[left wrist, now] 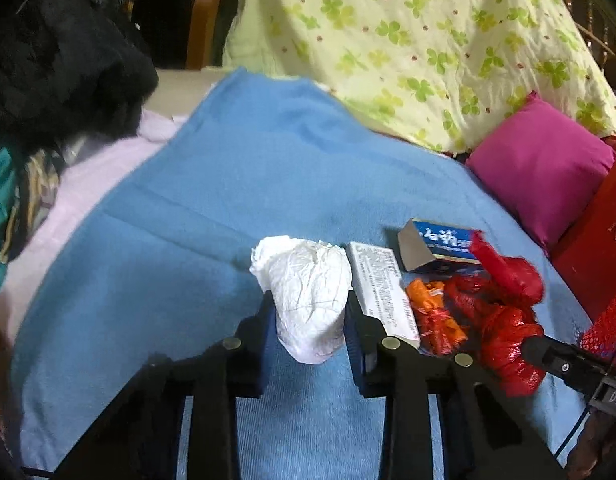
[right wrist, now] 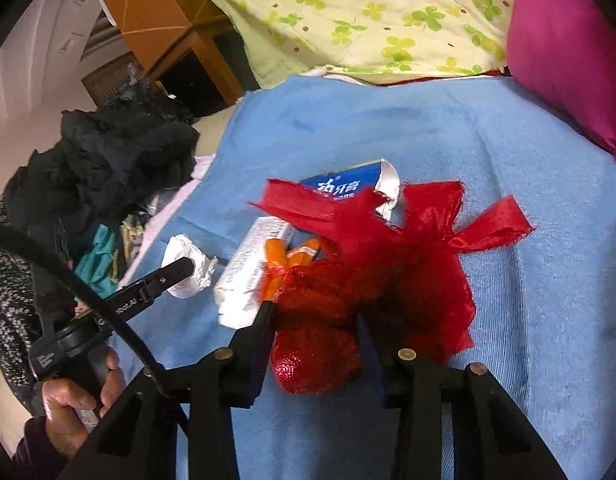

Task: Collect trash
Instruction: 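Grasp the red mesh bag with the right tool while the left tool holds the tissue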

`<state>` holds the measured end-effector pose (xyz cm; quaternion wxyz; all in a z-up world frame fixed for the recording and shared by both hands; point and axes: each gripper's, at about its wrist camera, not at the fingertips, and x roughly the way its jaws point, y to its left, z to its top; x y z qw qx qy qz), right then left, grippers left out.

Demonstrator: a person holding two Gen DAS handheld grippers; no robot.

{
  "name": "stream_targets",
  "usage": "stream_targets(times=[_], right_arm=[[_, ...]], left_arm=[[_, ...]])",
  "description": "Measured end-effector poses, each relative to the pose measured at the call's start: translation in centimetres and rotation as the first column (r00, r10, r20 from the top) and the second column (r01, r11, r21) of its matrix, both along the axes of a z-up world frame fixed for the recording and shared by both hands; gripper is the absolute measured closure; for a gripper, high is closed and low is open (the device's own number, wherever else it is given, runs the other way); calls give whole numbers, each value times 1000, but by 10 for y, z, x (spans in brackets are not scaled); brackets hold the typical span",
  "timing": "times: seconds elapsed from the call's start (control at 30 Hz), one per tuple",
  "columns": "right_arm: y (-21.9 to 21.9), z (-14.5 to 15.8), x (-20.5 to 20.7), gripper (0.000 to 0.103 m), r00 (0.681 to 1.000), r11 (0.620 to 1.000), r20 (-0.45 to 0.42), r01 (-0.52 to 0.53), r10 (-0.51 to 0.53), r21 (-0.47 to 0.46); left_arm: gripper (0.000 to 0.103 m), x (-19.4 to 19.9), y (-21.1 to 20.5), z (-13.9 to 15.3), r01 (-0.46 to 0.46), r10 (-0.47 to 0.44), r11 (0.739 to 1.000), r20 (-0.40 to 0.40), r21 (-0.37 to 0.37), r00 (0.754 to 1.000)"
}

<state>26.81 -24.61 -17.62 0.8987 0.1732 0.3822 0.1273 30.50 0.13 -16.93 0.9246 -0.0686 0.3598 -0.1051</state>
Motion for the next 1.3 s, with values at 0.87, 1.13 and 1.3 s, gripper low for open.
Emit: stream_targets(times=[0.87, 1.13, 1.3], right_arm=[[-70, 43, -145, 60, 979, 963, 165, 77, -122, 260], [-98, 35, -146, 58, 979, 919, 133, 92, -153, 384], [-95, 40, -145, 58, 974, 944, 162, 101, -159, 314]], left_arm=[[70, -122, -41, 51, 109, -111, 994, 100, 26, 989], [70, -137, -56, 61, 134, -139, 990, 126, 48, 982], [70, -138, -64, 58, 149, -155, 987, 115, 62, 981]])
